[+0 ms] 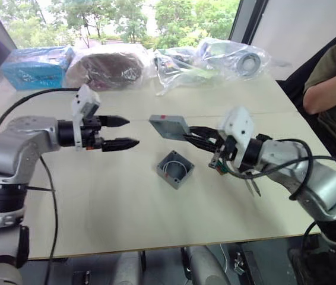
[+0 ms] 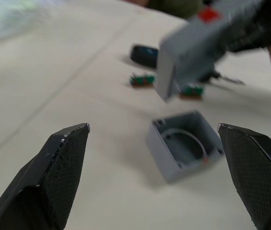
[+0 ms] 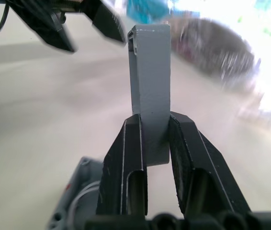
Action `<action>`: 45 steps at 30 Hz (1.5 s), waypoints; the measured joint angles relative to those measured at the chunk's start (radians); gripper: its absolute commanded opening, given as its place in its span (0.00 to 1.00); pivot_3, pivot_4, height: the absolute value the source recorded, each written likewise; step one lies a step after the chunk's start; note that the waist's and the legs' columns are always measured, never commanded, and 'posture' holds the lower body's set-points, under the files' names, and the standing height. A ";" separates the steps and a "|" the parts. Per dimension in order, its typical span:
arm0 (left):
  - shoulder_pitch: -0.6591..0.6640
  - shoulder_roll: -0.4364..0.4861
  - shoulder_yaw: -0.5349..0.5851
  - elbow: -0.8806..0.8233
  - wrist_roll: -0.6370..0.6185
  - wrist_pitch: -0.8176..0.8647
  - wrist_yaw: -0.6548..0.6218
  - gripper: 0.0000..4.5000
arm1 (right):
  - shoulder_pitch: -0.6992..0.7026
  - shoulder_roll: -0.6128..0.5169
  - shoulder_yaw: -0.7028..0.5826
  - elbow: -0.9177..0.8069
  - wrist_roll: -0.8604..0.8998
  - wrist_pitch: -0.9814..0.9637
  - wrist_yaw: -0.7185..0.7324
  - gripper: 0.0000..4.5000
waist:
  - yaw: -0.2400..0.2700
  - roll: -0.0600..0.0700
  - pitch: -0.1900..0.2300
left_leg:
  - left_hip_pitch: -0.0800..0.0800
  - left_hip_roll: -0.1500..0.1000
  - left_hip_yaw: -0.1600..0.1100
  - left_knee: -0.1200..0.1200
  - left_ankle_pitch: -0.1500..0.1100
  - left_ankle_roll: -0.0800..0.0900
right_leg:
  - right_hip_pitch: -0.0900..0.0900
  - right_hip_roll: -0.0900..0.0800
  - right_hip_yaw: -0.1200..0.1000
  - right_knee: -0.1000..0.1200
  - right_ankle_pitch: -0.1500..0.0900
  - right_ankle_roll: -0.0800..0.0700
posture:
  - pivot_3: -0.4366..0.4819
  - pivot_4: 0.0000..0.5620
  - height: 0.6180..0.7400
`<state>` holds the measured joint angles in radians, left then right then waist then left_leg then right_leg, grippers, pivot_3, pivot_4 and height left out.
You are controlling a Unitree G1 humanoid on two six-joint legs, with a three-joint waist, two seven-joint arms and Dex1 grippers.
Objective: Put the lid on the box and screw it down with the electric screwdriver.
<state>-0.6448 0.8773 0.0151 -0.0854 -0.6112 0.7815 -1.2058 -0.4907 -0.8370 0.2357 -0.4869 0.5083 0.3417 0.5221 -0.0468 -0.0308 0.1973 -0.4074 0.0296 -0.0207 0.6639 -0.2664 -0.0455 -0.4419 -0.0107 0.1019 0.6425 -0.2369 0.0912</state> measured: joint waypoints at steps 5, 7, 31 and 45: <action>-0.021 0.061 -0.052 0.054 0.037 -0.067 -0.157 0.99 | 0.054 0.010 0.042 0.118 -0.340 -0.414 0.099 0.04 | 0.003 0.000 0.000 | 0.000 0.000 0.000 0.000 0.000 0.000 | 0.000 0.000 0.000 0.000 0.000 0.000 | 0.48 0.27 1.00; -0.030 0.073 -0.073 0.058 0.042 -0.078 -0.195 0.99 | 0.065 0.013 0.053 0.188 -0.491 -0.617 0.087 0.04 | 0.002 0.000 0.000 | 0.000 0.000 0.001 0.001 0.000 0.000 | 0.000 0.000 0.000 0.000 0.000 0.000 | 0.48 0.27 1.00; -0.042 0.079 -0.106 0.109 0.102 -0.133 -0.289 0.99 | 0.212 0.131 -0.004 0.398 -1.390 -1.036 -0.411 0.04 | -0.001 0.000 0.000 | 0.001 -0.001 0.001 0.002 0.000 0.000 | -0.001 0.001 0.002 0.006 0.000 -0.001 | 0.48 0.27 1.00; -0.026 0.086 -0.106 0.090 0.103 -0.136 -0.289 0.99 | 0.216 0.129 0.018 0.467 -1.406 -1.054 -0.458 0.04 | -0.002 0.000 0.000 | 0.001 -0.001 0.001 0.002 0.000 0.000 | 0.000 0.001 0.002 0.006 0.000 0.000 | 0.48 0.27 1.00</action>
<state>-0.6711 0.9630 -0.0907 0.0042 -0.5078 0.6460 -1.4950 -0.2745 -0.7076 0.2535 -0.0203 -0.8981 -0.7120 0.0640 -0.0490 -0.0312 0.1971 -0.4061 0.0291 -0.0200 0.6660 -0.2659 -0.0459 -0.4424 -0.0101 0.1042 0.6489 -0.2369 0.0908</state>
